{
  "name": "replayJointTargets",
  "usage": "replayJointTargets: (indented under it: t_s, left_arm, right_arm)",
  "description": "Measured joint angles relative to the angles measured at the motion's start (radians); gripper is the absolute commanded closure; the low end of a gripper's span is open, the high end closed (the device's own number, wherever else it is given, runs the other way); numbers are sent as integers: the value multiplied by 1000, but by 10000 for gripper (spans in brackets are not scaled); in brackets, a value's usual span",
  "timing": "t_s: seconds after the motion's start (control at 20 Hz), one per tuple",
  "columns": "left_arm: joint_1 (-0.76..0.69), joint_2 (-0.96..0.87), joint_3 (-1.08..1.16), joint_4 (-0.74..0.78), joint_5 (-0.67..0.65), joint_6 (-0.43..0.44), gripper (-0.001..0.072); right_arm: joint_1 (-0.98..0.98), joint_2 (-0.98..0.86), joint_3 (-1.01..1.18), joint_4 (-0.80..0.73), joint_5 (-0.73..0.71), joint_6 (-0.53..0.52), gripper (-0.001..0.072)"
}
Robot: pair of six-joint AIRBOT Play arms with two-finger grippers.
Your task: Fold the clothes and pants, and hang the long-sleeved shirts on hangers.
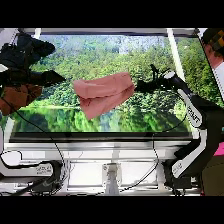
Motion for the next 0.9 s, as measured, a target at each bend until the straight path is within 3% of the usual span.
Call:
replayJointTargets:
  t_s: [0.25,0.3,0.35,0.6,0.8,0.85,0.9]
  left_arm:
    - [5,0,0,28,-43,-15,148]
    - [5,1,0,46,-47,-24,216]
    - [6,1,0,67,-53,-39,231]
    - [7,26,-88,135,-60,-88,231]
    - [6,106,-319,147,-12,-77,223]
    - [4,125,-381,139,11,-58,141]
    - [0,140,-444,118,33,-30,6]
  right_arm:
    - [55,77,-48,-34,-47,-9,692]
    - [71,107,-80,-42,-82,-3,692]
    - [88,146,-127,-49,-124,13,692]
    - [159,382,-418,-71,-349,88,692]
    - [179,501,-542,-83,-436,109,691]
    - [181,514,-555,-85,-446,111,691]
    - [182,523,-564,-87,-454,113,691]
